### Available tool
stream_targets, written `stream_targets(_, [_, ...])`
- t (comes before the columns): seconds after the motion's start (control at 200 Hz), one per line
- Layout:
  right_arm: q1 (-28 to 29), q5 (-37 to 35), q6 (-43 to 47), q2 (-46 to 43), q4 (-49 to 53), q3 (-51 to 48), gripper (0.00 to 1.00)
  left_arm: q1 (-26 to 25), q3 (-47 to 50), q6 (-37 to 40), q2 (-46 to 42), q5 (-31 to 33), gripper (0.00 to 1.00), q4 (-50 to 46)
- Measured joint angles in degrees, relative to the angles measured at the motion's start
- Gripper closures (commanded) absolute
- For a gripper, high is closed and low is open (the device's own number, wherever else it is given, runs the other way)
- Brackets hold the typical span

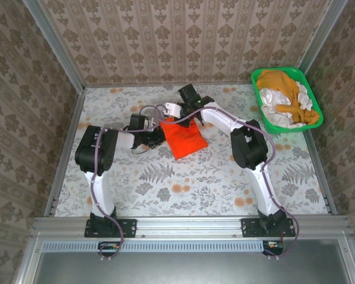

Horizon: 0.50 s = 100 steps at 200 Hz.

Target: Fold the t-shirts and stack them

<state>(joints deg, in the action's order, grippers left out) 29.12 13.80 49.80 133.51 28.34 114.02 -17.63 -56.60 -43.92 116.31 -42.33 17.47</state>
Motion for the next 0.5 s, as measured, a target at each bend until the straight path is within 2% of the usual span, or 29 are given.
stream_targets(0.075, [0.0,-0.6,-1.0,1.1,0.0,0.8,0.97,0.0,0.2,0.0,0.0,0.0,1.0,0.4])
stream_targets(0.16, [0.0,-1.7,-2.3,1.8,-0.1,1.7,0.87,0.0,0.5,0.0,0.0,0.0,1.0,0.9])
stream_targets(0.26, [0.0,-2.9,-3.9,1.9,-1.0,2.0,0.47,0.0,1.1,-0.1,-0.3,0.1,0.97,1.6])
stream_targets(0.31, [0.0,-3.1,-5.1,1.9,-2.3,1.8,0.33,0.0,1.5,-0.1,-0.6,0.3,0.94,2.1])
stream_targets(0.405, [-0.1,-3.2,-8.2,0.6,-5.3,-0.8,0.22,0.0,2.4,-0.1,-1.5,1.0,0.9,2.5])
stream_targets(0.5, [-0.1,-3.4,-12.4,-2.5,-8.1,-5.6,0.18,0.1,3.3,-0.3,-2.8,2.0,0.83,2.1])
